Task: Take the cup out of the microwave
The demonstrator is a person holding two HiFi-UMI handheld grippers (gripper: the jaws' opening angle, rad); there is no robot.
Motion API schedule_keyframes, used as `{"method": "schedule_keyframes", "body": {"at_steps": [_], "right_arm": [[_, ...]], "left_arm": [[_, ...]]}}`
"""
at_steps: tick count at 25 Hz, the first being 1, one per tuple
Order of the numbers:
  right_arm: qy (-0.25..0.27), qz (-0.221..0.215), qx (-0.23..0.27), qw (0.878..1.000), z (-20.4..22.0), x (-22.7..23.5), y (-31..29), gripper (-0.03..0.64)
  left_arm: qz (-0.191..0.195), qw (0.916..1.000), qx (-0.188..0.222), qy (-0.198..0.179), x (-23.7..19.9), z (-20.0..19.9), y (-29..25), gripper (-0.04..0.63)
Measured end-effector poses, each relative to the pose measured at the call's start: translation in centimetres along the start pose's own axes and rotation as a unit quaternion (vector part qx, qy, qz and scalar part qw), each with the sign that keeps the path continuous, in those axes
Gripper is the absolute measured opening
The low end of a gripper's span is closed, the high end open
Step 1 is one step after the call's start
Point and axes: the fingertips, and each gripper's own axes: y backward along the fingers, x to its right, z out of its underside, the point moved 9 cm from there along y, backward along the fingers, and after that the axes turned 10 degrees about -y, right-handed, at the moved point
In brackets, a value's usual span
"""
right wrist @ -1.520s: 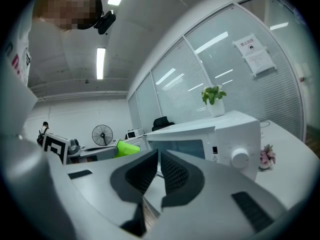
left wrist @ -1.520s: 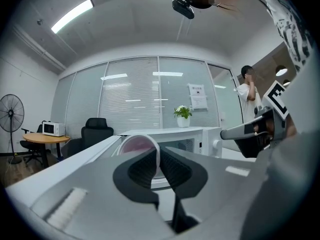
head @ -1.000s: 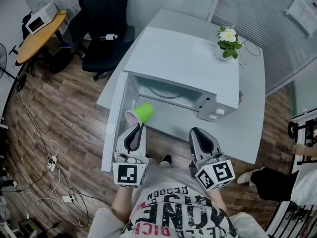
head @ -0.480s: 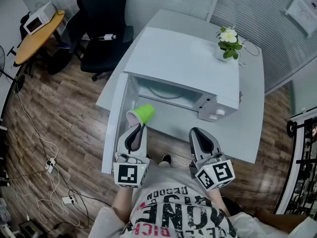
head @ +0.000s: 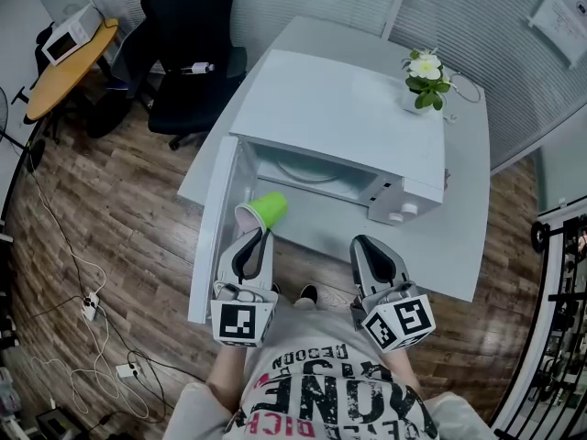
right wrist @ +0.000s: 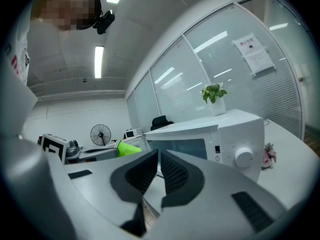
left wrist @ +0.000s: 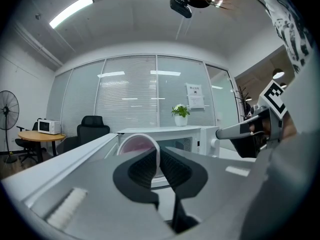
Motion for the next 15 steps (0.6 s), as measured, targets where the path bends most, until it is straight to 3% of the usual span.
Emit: {"method": "schedule_keyframes", "body": {"at_steps": [15], "right_arm": [[-0.001, 0.004, -0.004, 1.000, -0.06, 0.55, -0.49, 0.028]], "left_arm": [[0.006, 0.9998, -0.015, 0.015, -0.13, -0.13, -0.87, 0.032]]}}
